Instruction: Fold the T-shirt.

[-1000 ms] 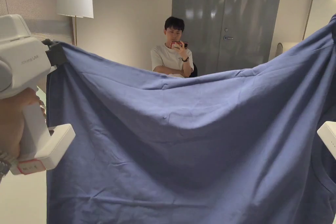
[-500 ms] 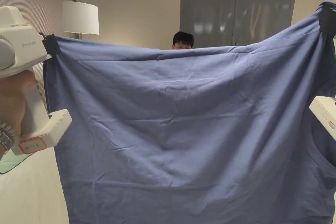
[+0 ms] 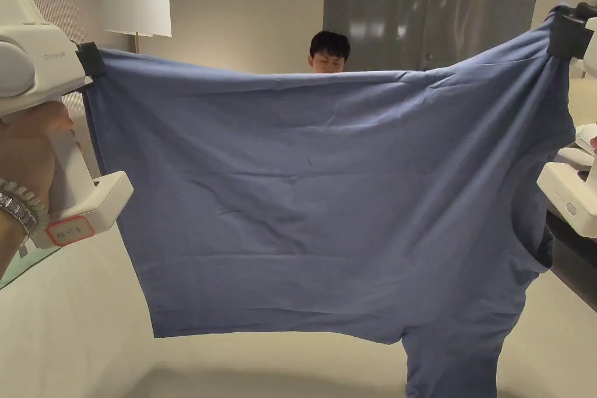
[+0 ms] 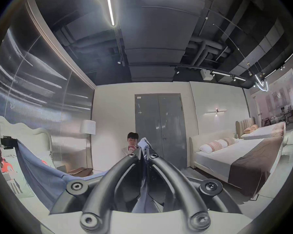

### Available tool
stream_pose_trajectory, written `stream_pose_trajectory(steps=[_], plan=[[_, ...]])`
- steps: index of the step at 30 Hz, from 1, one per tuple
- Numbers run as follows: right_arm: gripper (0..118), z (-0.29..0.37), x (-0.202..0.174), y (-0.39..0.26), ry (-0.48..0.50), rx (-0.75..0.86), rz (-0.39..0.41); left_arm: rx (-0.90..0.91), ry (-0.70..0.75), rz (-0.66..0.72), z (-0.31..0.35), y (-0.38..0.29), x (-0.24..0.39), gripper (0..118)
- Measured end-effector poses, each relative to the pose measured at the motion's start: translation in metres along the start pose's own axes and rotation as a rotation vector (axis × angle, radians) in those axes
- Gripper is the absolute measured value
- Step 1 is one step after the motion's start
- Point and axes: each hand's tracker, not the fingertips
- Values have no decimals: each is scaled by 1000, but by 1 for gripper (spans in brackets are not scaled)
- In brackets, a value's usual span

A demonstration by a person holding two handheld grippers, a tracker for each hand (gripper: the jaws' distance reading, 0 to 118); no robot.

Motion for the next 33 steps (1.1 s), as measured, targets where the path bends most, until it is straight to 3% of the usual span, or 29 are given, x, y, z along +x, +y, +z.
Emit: stream_pose_trajectory(steps=[9, 16, 33], plan=[[4, 17, 7, -40, 17, -107, 26, -71, 16, 12, 14, -33, -16, 3], [4, 70, 8, -56, 33, -175, 78, -122, 22, 6, 63, -49, -33, 3], [4, 330, 28, -98, 102, -398, 70, -292, 33, -71, 290, -116, -101, 3]])
